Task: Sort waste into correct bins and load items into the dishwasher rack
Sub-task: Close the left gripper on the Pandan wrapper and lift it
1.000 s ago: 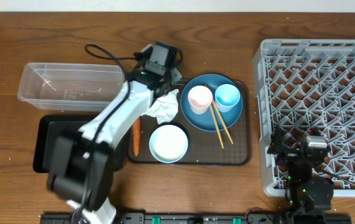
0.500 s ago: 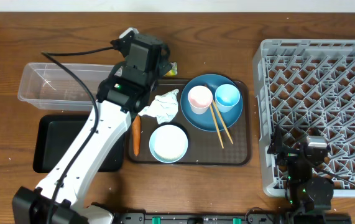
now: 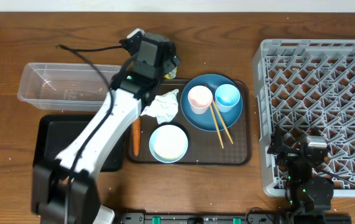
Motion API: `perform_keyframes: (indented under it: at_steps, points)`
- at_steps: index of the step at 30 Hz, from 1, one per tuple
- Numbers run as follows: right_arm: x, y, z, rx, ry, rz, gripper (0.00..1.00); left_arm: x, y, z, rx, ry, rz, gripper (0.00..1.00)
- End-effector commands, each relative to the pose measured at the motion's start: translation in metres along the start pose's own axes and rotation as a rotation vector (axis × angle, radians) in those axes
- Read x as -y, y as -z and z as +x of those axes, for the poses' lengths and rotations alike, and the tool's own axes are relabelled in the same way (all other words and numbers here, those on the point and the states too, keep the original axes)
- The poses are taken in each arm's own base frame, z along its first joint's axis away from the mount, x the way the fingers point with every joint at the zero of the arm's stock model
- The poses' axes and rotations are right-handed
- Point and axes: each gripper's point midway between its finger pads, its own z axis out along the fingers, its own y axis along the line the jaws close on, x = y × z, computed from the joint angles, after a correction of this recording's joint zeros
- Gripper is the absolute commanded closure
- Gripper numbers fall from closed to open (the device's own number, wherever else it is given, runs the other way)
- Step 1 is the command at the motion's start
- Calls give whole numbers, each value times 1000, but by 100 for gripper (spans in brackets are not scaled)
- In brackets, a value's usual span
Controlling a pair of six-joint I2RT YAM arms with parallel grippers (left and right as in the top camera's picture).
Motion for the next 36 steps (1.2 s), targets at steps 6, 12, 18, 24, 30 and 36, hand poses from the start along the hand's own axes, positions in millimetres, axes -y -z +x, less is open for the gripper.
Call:
perform_keyframes:
  at_steps: [6,12,18,24,30,36]
  points:
    - [0,0,1,0,-6,0,1,-25,-70,12,-6,2,-73,9]
    - [0,0,1,0,-6,0,1,-38,-99,29,-30,-5,-103,11]
    - [0,0,1,0,-6,0,1,-45,-119,40,-38,-7,-113,12]
    - [0,0,1,0,-6,0,1,-49,-126,47,-49,-13,-121,24]
    - [0,0,1,0,-6,0,1,-46,-126,51,-60,-18,-113,57]
    - [0,0,1,0,-6,0,1,-40,-124,58,-68,-31,-103,73]
